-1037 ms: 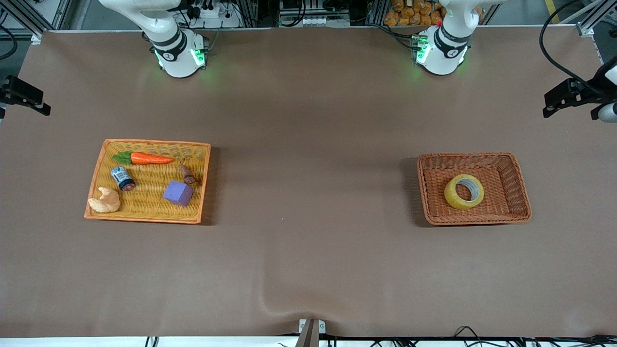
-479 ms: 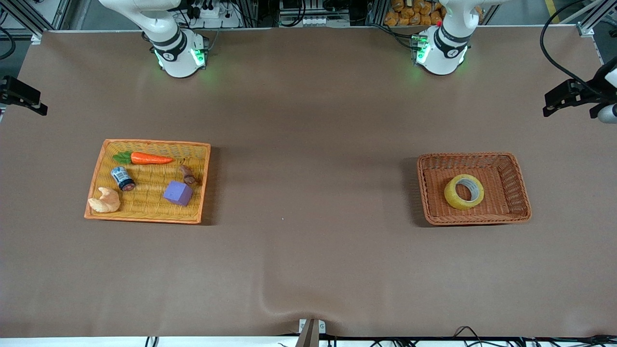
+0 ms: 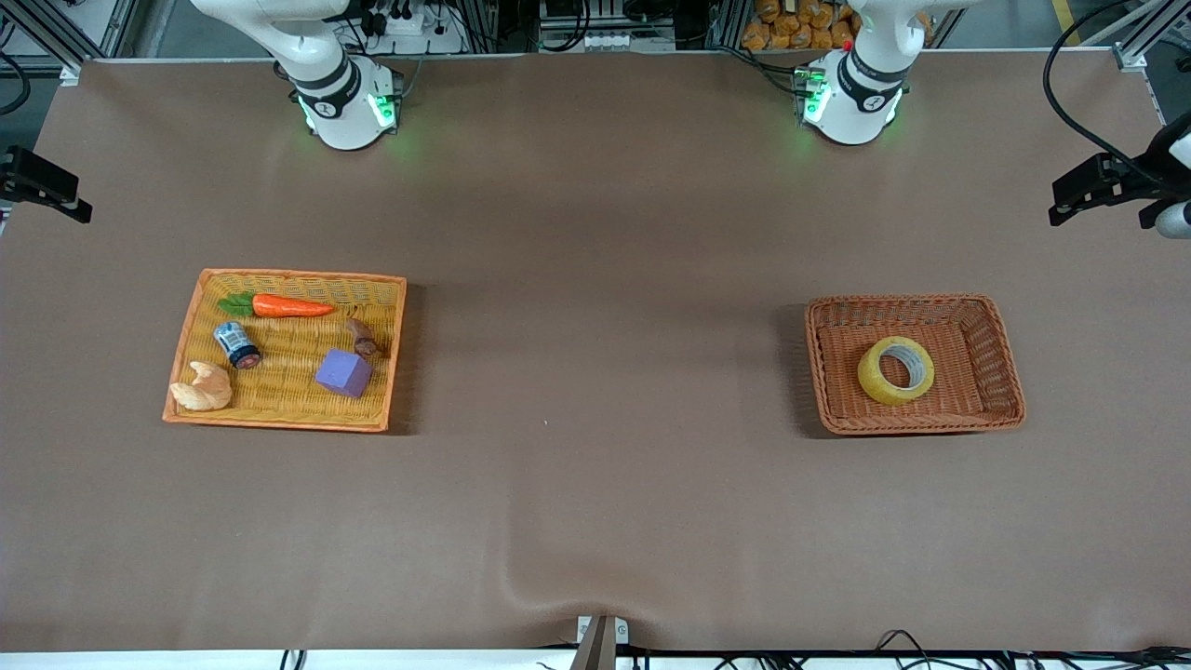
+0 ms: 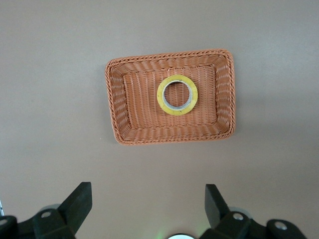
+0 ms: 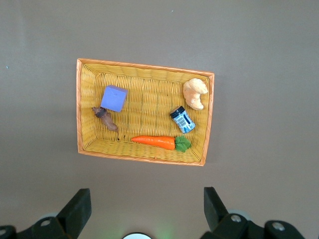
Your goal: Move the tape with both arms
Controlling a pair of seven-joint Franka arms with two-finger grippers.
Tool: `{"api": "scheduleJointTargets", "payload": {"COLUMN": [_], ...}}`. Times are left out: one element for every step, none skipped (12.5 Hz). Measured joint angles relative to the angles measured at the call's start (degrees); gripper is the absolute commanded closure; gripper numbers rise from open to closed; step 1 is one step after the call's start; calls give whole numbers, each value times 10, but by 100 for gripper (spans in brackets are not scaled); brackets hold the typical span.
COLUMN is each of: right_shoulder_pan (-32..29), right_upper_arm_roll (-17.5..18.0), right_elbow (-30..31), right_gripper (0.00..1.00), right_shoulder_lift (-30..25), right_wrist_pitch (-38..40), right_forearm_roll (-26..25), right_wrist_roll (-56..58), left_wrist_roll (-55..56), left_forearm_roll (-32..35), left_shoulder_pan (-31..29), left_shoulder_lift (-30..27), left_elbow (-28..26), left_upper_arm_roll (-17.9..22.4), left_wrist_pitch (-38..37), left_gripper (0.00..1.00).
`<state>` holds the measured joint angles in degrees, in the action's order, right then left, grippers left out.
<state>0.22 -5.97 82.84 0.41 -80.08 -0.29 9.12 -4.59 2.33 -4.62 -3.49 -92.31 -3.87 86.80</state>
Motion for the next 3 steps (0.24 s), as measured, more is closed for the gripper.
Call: {"api": "scheduleJointTargets", "payload": {"right_shoulder_pan": [0, 0, 0], "right_upper_arm_roll": [0, 0, 0], "right_elbow": [0, 0, 0], "right_gripper": [0, 0, 0], "right_shoulder_lift": [0, 0, 0], "right_wrist_pitch": [0, 0, 0], "right_forearm_roll": [0, 0, 0], "right_wrist_roll": [0, 0, 0], "left_wrist_roll": [0, 0, 0], "left_forearm_roll": [0, 0, 0], "left_shoulder_pan": [0, 0, -1], "left_shoulder_lift": [0, 0, 1], "left_elbow": [2, 6, 10], "left_upper_arm_roll": [0, 1, 1], "left_wrist_pitch": [0, -1, -3], "left_gripper": [0, 0, 0]}}
